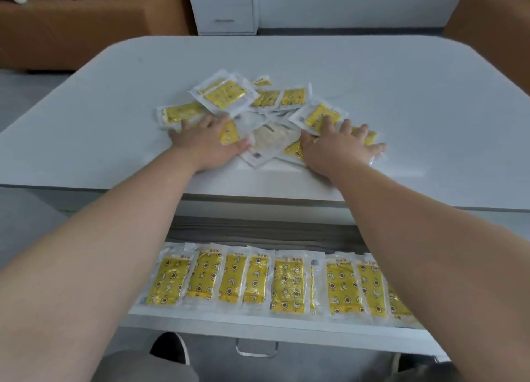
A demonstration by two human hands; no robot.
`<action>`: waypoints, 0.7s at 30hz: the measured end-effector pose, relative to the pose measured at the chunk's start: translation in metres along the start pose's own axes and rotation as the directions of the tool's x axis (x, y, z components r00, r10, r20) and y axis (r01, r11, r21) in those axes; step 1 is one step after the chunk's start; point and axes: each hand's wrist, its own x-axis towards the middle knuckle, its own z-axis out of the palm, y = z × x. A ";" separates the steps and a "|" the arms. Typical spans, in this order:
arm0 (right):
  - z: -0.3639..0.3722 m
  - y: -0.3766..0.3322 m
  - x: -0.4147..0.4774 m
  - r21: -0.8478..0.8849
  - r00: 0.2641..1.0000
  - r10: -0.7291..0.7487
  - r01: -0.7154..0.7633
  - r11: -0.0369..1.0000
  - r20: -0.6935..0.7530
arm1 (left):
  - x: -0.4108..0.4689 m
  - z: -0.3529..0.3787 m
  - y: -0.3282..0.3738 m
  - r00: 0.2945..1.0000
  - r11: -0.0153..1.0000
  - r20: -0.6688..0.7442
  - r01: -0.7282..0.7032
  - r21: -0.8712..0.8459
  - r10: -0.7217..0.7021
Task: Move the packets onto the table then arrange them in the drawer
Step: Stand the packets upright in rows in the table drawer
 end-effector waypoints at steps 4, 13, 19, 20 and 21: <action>0.008 0.001 -0.010 0.004 0.989 -0.149 0.150 0.989 -0.021 | -0.033 0.015 0.030 0.983 0.981 -0.019 -0.182 0.069 0.184; -0.016 -0.004 -0.015 0.168 0.980 -0.165 0.181 0.969 -0.109 | -0.055 -0.014 0.055 0.992 0.992 -0.117 -0.068 -0.107 0.055; -0.028 -0.047 0.028 0.189 0.959 -0.206 0.243 0.952 -0.194 | 0.007 -0.051 0.047 0.926 0.974 -0.348 0.073 -0.214 -0.146; -0.027 -0.057 0.040 0.162 0.957 -0.219 0.250 0.954 -0.190 | 0.022 -0.053 0.045 0.932 0.974 -0.331 0.076 -0.215 -0.146; -0.026 -0.067 0.051 0.117 0.955 -0.242 0.264 0.957 -0.173 | 0.037 -0.055 0.042 0.939 0.976 -0.315 0.072 -0.205 -0.135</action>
